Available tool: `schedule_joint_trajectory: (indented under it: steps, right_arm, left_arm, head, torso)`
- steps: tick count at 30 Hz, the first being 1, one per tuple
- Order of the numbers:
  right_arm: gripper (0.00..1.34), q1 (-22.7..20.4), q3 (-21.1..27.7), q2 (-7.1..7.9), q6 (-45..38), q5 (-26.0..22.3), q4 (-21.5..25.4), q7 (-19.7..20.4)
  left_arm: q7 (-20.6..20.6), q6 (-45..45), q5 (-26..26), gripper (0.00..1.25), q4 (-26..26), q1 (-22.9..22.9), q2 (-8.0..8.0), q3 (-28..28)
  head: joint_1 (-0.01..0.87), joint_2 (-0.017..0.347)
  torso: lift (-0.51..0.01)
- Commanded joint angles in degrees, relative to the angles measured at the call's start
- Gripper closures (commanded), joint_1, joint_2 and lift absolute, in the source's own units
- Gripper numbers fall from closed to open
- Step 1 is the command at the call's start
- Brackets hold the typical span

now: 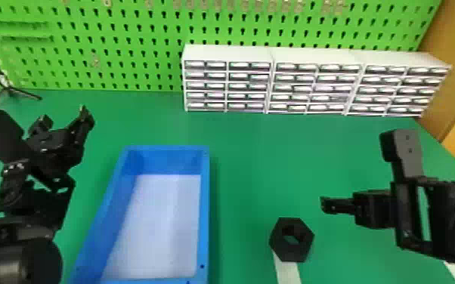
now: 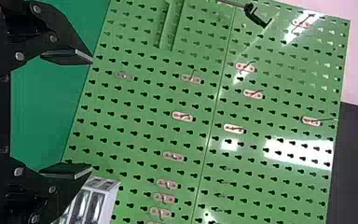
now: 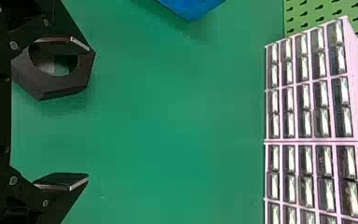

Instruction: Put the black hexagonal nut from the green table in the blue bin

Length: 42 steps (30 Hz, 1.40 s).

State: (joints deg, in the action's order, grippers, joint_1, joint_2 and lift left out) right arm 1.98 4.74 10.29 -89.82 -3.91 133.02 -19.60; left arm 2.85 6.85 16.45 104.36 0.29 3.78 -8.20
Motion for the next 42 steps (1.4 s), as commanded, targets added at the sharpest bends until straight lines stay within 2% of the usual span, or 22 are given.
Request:
schedule_joint_trajectory:
  steps: [1, 5, 13, 42]
  right_arm:
    - [0.32, -0.9, -0.7, 0.61, -0.3, -0.8, 0.1, 0.0]
    - [0.32, -2.2, -1.2, 1.31, -0.3, -1.6, 0.1, 0.0]
    - [0.32, -2.2, -2.1, 3.68, -0.3, -4.2, 0.3, 0.0]
    - [0.32, -3.7, -1.0, 5.62, -0.3, -5.4, 1.5, 0.0]
  left_arm:
    - [0.1, 0.0, 0.0, 0.43, 0.1, 0.2, 0.0, -0.2]
    - [0.1, 0.1, -0.1, 0.43, 0.2, 0.4, 0.0, -0.5]
    - [0.1, 0.1, -0.4, 0.43, 0.6, 0.8, 0.0, -0.9]
    - [0.1, 2.0, -1.6, 0.43, 3.0, 3.1, -0.09, -4.3]
  head:
    - [0.692, 0.008]
    - [0.692, 0.008]
    - [0.692, 0.008]
    - [0.692, 0.008]
  torso:
    - [-0.097]
    - [-0.097]
    - [-0.097]
    - [-0.097]
